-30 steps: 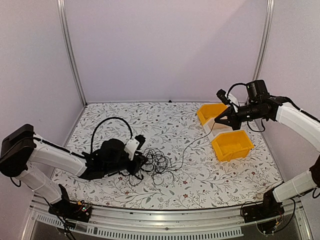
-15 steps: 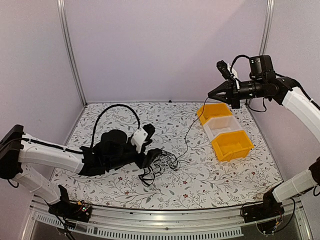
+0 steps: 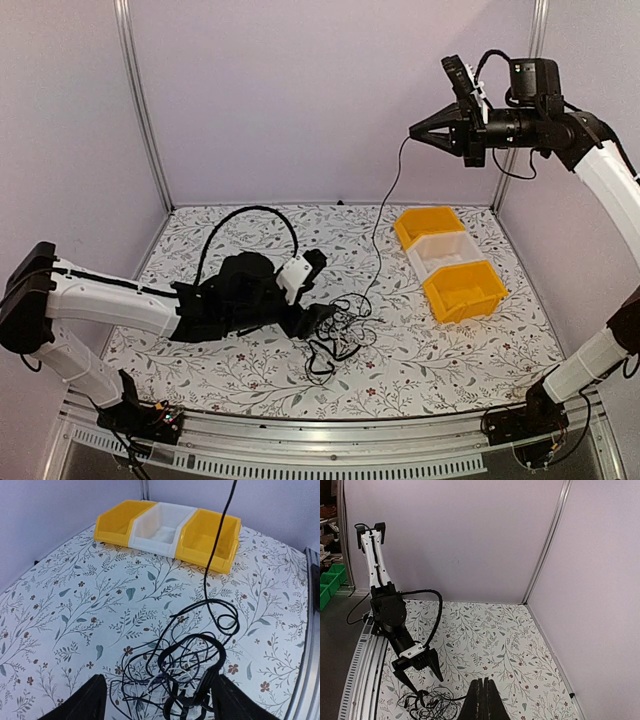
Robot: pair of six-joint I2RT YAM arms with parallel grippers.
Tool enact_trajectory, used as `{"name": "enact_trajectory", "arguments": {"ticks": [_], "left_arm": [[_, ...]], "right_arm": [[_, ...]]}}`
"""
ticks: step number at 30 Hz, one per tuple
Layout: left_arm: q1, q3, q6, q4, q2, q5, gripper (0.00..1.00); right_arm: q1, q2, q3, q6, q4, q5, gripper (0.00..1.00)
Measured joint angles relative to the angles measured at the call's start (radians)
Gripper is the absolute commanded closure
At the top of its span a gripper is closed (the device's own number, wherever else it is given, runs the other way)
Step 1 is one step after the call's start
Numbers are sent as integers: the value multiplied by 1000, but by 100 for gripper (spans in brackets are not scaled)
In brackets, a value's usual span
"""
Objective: Untangle the cables
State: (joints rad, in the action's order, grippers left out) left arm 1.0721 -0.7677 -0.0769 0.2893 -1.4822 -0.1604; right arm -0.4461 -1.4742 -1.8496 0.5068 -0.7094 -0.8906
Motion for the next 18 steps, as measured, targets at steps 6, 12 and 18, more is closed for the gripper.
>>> {"name": "enact_trajectory", "arguments": {"ticks": [6, 12, 18], "left_arm": [[-54, -116, -30, -225, -50, 155, 28], [-78, -116, -69, -402, 1, 457, 26], [-84, -116, -13, -419, 184, 407, 27]], "right_arm": [[-6, -18, -88, -57, 41, 8, 100], [-6, -47, -44, -87, 79, 48, 100], [-6, -87, -21, -108, 90, 68, 100]]}}
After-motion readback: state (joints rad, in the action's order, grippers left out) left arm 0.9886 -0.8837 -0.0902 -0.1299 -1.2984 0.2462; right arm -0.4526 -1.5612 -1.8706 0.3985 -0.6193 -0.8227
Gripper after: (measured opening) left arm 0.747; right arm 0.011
